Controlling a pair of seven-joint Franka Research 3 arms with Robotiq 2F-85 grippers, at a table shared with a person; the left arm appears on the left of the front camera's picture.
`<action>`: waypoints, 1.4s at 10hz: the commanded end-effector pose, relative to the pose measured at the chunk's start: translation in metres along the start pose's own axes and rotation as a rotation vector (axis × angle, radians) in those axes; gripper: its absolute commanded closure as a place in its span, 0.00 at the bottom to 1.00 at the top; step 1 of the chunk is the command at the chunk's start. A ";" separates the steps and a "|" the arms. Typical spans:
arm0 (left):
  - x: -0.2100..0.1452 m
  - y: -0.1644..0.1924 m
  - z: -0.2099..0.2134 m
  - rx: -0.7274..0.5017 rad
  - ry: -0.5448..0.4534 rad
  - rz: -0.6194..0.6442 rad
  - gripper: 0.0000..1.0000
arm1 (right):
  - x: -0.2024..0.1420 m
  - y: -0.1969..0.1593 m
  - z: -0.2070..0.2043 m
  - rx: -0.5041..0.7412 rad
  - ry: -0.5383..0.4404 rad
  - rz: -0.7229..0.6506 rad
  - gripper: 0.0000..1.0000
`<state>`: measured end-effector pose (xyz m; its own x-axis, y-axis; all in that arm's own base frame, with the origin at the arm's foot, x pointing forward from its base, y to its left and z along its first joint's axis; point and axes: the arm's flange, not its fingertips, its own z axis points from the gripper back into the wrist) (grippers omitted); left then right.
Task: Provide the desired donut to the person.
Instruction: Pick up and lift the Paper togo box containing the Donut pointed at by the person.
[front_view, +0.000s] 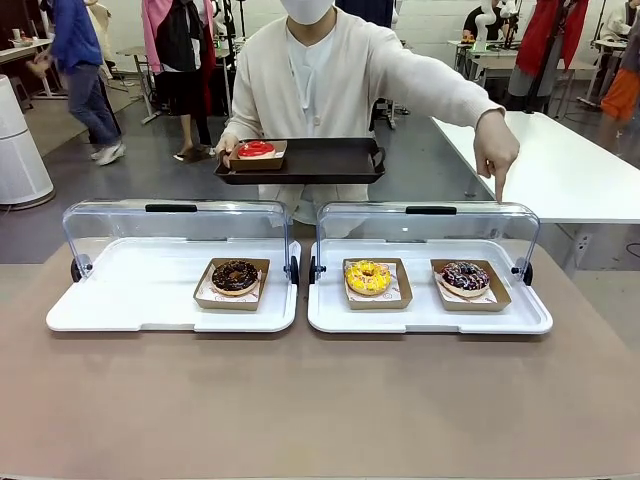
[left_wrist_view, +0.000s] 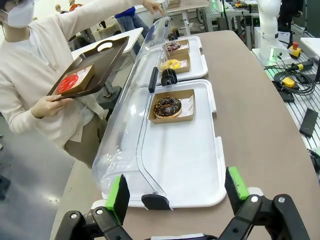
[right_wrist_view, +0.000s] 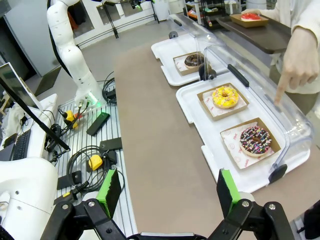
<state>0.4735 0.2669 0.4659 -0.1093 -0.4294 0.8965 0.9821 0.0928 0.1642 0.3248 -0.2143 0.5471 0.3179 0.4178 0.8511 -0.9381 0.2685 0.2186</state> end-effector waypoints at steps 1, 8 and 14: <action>0.001 0.000 0.000 0.000 0.000 -0.002 0.00 | 0.000 0.000 0.000 0.004 -0.014 0.013 0.00; 0.001 0.000 0.000 0.000 0.000 -0.002 0.00 | 0.044 0.012 -0.019 0.012 0.210 0.002 0.00; 0.001 0.000 0.000 0.000 0.000 -0.002 0.00 | 0.125 0.009 -0.127 -0.059 0.755 0.028 0.00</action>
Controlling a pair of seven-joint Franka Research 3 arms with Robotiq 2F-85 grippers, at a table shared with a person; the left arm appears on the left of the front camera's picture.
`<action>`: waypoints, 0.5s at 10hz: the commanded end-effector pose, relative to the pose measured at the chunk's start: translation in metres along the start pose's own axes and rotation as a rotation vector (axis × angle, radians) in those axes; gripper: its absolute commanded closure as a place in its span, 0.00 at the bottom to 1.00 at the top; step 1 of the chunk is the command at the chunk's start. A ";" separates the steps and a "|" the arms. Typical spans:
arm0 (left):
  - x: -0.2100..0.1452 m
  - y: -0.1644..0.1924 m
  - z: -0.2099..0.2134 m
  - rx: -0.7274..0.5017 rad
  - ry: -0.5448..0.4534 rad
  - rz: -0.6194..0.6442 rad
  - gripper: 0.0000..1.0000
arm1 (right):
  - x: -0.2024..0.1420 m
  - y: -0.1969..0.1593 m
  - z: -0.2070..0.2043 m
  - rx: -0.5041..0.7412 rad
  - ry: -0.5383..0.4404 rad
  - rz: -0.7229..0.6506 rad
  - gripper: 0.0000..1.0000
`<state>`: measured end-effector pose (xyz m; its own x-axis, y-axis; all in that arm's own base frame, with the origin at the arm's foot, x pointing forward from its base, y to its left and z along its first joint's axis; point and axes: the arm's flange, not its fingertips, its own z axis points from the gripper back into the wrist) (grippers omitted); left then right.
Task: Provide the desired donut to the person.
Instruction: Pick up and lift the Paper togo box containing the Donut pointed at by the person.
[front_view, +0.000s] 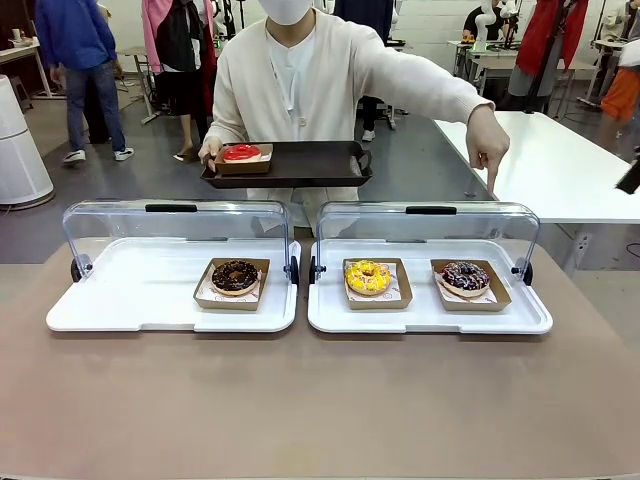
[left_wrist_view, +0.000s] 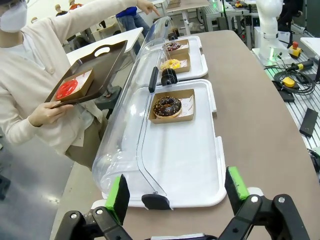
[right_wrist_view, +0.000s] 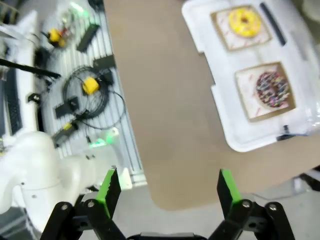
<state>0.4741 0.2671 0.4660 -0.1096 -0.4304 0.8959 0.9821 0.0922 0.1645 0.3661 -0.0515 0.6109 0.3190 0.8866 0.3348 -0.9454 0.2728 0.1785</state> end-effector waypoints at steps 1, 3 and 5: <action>0.002 -0.001 0.000 0.001 -0.001 -0.002 0.00 | 0.009 -0.017 -0.030 -0.047 0.058 -0.007 0.00; 0.002 -0.001 0.000 0.001 -0.001 -0.002 0.00 | 0.021 -0.027 -0.060 -0.100 0.079 -0.006 0.00; 0.002 -0.001 0.000 0.001 -0.001 -0.002 0.00 | 0.030 -0.031 -0.083 -0.101 0.093 -0.004 0.00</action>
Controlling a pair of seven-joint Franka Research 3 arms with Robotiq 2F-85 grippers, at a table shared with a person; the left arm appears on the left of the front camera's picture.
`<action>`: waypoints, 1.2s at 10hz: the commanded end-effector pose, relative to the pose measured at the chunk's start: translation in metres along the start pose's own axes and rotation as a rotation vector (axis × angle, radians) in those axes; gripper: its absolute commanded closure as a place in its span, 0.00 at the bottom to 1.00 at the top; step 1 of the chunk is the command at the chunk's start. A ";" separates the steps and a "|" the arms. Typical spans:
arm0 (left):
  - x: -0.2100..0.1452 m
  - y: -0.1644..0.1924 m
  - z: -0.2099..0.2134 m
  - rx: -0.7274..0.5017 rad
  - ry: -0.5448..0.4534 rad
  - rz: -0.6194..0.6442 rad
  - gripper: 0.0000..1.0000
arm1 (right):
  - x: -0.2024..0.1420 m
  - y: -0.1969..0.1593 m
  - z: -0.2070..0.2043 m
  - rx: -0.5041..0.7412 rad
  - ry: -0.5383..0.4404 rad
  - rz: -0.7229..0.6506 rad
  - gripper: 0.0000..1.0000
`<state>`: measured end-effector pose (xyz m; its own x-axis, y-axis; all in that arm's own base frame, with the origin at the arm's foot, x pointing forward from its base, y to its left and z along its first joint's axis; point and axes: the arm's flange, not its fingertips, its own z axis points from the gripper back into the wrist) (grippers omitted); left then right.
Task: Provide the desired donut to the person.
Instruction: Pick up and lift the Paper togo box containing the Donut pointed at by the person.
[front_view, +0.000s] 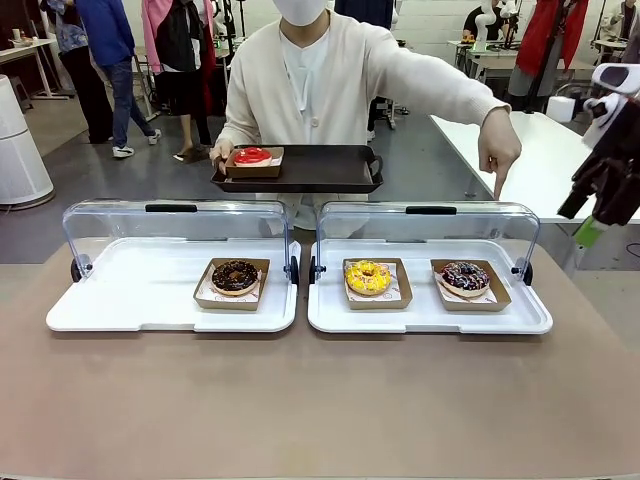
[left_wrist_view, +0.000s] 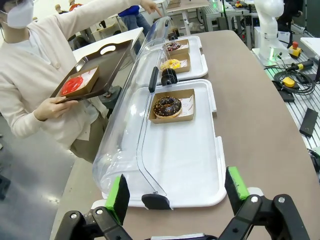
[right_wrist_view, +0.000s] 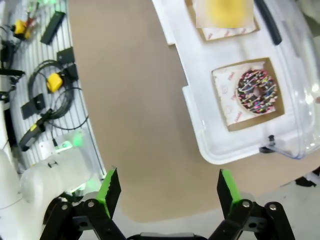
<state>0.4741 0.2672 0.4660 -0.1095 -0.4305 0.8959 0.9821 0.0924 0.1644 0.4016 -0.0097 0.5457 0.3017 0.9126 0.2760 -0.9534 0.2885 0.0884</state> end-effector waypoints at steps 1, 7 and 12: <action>0.002 -0.001 0.000 0.001 -0.001 -0.002 0.00 | 0.006 0.006 -0.016 0.007 0.028 -0.011 0.00; 0.002 -0.001 0.000 0.001 -0.001 -0.002 0.00 | 0.003 0.002 -0.011 0.008 0.003 0.003 0.00; 0.002 -0.001 0.000 0.001 -0.001 -0.002 0.00 | 0.030 0.025 -0.043 0.004 0.101 0.121 0.00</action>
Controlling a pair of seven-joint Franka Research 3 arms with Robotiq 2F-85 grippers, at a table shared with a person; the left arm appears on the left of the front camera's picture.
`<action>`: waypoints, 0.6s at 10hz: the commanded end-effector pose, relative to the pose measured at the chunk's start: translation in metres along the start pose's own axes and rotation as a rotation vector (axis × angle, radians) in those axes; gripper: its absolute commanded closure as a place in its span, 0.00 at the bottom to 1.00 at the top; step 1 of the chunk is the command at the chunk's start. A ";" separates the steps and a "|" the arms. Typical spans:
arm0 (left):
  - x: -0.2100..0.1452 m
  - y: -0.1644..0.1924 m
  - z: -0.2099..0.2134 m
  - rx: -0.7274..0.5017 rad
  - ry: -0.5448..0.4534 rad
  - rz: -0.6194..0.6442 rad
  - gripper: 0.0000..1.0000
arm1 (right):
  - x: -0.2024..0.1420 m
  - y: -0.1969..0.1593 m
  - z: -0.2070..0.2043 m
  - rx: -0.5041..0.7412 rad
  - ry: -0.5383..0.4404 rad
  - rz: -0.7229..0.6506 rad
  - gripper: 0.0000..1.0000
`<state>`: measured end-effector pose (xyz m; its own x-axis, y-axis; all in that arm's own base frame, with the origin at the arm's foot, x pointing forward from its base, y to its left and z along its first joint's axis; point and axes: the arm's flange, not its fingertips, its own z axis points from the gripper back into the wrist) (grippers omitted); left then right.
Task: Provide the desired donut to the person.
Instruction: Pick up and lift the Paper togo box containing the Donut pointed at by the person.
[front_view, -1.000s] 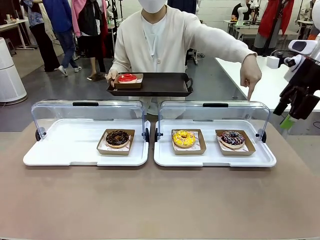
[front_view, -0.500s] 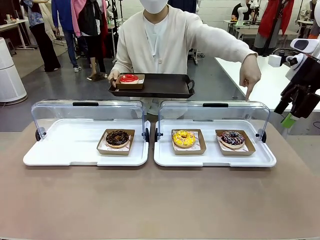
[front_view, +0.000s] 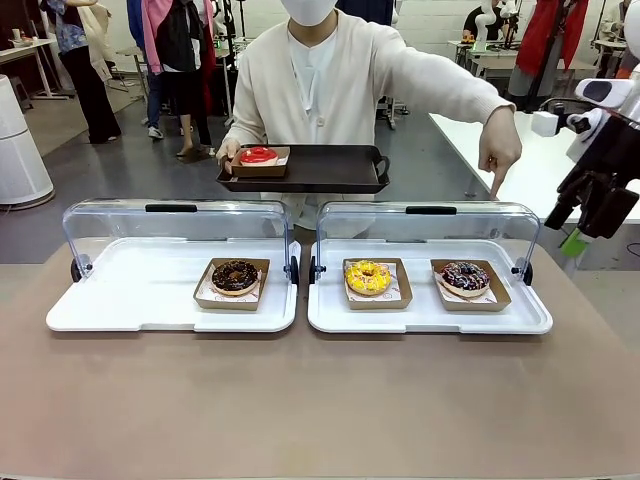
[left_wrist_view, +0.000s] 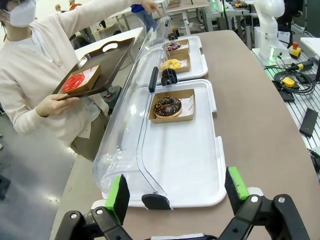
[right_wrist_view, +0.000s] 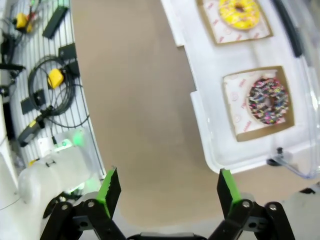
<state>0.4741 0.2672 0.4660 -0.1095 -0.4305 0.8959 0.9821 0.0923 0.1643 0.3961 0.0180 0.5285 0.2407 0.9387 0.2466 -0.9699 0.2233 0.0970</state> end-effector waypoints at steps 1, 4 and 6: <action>0.002 -0.001 0.000 0.001 -0.001 -0.002 0.00 | 0.024 0.020 -0.032 -0.034 0.102 0.095 0.00; 0.002 -0.001 0.000 0.001 -0.001 -0.002 0.00 | 0.045 0.032 -0.073 -0.123 0.183 0.154 0.00; 0.002 -0.001 0.000 0.001 -0.001 -0.002 0.00 | 0.045 0.018 -0.096 -0.186 0.194 0.180 0.00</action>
<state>0.4741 0.2672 0.4660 -0.1095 -0.4305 0.8959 0.9821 0.0923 0.1644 0.3801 0.0923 0.4644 0.0451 0.9964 0.0724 -0.9965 0.0500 -0.0673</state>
